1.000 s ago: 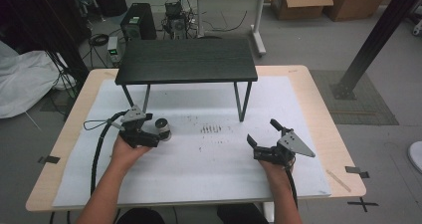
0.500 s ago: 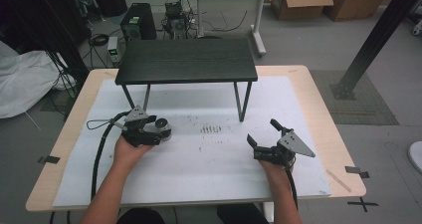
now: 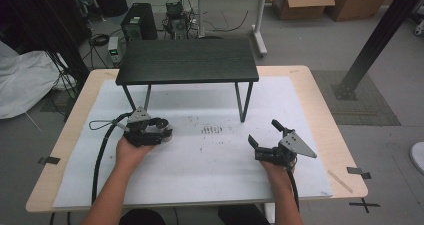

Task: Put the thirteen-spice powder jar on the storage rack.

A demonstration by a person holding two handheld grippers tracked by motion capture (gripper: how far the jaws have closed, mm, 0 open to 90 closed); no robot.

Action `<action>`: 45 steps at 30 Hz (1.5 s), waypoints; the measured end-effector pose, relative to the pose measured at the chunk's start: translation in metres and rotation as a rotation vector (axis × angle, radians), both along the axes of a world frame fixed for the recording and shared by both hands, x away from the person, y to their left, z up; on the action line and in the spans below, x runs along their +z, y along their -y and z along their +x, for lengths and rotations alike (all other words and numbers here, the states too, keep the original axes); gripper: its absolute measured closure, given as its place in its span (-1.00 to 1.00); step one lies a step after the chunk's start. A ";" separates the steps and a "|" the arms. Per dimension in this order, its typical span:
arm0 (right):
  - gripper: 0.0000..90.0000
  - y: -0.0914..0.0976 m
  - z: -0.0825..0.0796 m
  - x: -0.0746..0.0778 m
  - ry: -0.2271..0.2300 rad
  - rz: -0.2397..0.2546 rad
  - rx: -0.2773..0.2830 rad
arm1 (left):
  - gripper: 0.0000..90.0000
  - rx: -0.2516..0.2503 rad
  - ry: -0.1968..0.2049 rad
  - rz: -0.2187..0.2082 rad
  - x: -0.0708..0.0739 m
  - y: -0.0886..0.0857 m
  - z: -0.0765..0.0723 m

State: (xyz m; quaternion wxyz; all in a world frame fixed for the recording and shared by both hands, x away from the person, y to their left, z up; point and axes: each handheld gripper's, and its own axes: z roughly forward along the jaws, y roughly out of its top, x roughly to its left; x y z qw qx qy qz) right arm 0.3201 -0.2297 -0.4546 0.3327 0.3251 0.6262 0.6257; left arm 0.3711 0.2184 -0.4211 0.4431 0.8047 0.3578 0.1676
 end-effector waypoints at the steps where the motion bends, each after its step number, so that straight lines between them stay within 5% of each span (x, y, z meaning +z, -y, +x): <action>1: -1.00 0.000 0.000 0.000 0.000 0.001 0.000 | -0.31 0.003 -0.001 -0.005 0.000 0.000 0.000; 36: -1.00 0.000 0.000 0.000 -0.004 0.003 -0.001 | 0.08 0.017 0.005 -0.012 -0.001 0.004 0.000; 45: -1.00 0.000 0.000 0.000 -0.005 0.003 0.000 | 0.08 -0.004 0.022 -0.002 0.011 0.000 -0.008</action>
